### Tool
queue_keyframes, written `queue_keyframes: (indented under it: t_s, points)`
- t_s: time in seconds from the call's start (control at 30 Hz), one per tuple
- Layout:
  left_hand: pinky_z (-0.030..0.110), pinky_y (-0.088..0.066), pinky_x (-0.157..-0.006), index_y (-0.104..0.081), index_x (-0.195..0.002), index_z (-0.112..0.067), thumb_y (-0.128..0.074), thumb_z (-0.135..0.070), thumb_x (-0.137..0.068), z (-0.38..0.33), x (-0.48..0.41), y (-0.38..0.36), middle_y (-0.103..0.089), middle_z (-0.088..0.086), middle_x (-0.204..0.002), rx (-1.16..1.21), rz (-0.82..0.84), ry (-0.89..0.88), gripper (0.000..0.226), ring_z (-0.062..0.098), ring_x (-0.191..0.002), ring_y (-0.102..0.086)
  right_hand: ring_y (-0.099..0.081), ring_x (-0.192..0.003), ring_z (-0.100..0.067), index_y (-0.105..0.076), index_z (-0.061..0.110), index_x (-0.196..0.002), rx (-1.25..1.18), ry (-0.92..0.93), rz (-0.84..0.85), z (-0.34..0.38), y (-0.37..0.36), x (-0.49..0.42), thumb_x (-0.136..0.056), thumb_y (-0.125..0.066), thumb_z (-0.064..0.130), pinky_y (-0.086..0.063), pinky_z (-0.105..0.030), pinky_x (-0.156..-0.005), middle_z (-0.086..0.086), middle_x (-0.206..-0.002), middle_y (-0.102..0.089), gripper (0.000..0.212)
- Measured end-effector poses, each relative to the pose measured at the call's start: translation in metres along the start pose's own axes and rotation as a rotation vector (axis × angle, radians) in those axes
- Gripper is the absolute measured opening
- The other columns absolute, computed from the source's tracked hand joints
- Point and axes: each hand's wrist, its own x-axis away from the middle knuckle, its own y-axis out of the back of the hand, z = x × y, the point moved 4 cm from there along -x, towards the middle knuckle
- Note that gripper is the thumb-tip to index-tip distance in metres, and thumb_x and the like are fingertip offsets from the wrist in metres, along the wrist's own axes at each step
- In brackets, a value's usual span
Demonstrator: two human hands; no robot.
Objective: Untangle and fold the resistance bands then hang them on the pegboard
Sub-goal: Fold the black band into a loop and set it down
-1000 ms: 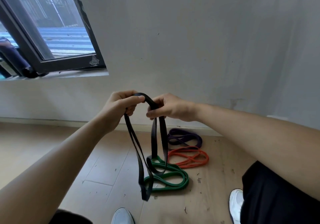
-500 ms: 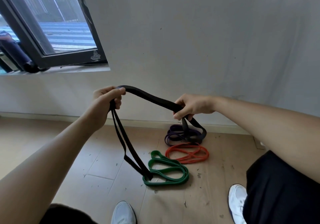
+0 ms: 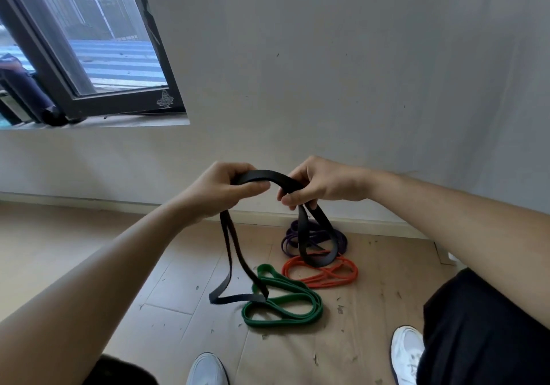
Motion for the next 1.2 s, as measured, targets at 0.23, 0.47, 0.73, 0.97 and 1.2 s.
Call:
queue_keyframes:
  t_s: [0.23, 0.47, 0.73, 0.97, 1.2]
  points:
    - [0.017, -0.028, -0.043, -0.074, -0.095, -0.004, -0.078, -0.062, -0.073, -0.008, 0.001, 0.011, -0.039, -0.01, -0.056, 0.027, -0.052, -0.077, 0.062, 0.007, -0.046, -0.033, -0.067, -0.076, -0.009, -0.075, 0.006, -0.109, -0.002, -0.006, -0.022, 0.003, 0.002, 0.003, -0.091, -0.075, 0.023, -0.05, -0.025, -0.064, -0.005, -0.087, -0.075, 0.025]
    - [0.029, -0.019, -0.047, -0.079, -0.08, -0.019, -0.077, -0.044, -0.085, -0.009, 0.0, 0.023, -0.033, -0.007, -0.052, 0.229, -0.291, -0.086, 0.025, 0.014, -0.05, -0.026, -0.069, -0.089, -0.014, -0.07, 0.015, -0.118, -0.037, -0.129, 0.137, -0.023, 0.0, 0.002, -0.088, -0.076, 0.006, -0.054, -0.025, -0.07, -0.006, -0.1, -0.073, 0.031]
    - [0.025, -0.019, -0.047, -0.073, -0.09, -0.009, -0.067, -0.029, -0.097, -0.003, 0.005, 0.041, -0.032, -0.011, -0.05, 0.335, -0.51, -0.044, 0.022, 0.01, -0.046, -0.025, -0.065, -0.092, -0.014, -0.073, 0.012, -0.097, 0.051, -0.263, 0.004, -0.063, 0.007, -0.006, -0.092, -0.07, 0.003, -0.06, -0.037, -0.085, 0.002, -0.091, -0.068, 0.011]
    - [0.021, -0.026, -0.044, -0.075, -0.096, -0.011, -0.067, -0.037, -0.096, 0.009, 0.006, 0.053, -0.033, -0.011, -0.049, 0.366, -0.594, 0.012, 0.027, 0.011, -0.045, -0.026, -0.07, -0.094, -0.023, -0.074, 0.001, -0.107, -0.232, -0.312, -0.102, -0.076, 0.023, -0.004, -0.093, -0.068, 0.002, -0.062, -0.037, -0.086, -0.01, -0.097, -0.072, 0.015]
    - [0.019, -0.026, -0.043, -0.074, -0.096, -0.013, -0.068, -0.042, -0.095, 0.026, 0.011, 0.068, -0.03, -0.012, -0.049, 0.405, -0.637, 0.068, 0.03, 0.009, -0.044, -0.025, -0.066, -0.086, -0.02, -0.068, 0.008, -0.108, -0.75, -0.257, -0.12, -0.069, 0.04, 0.004, -0.101, -0.058, 0.018, -0.06, -0.041, -0.087, -0.005, -0.087, -0.068, 0.016]
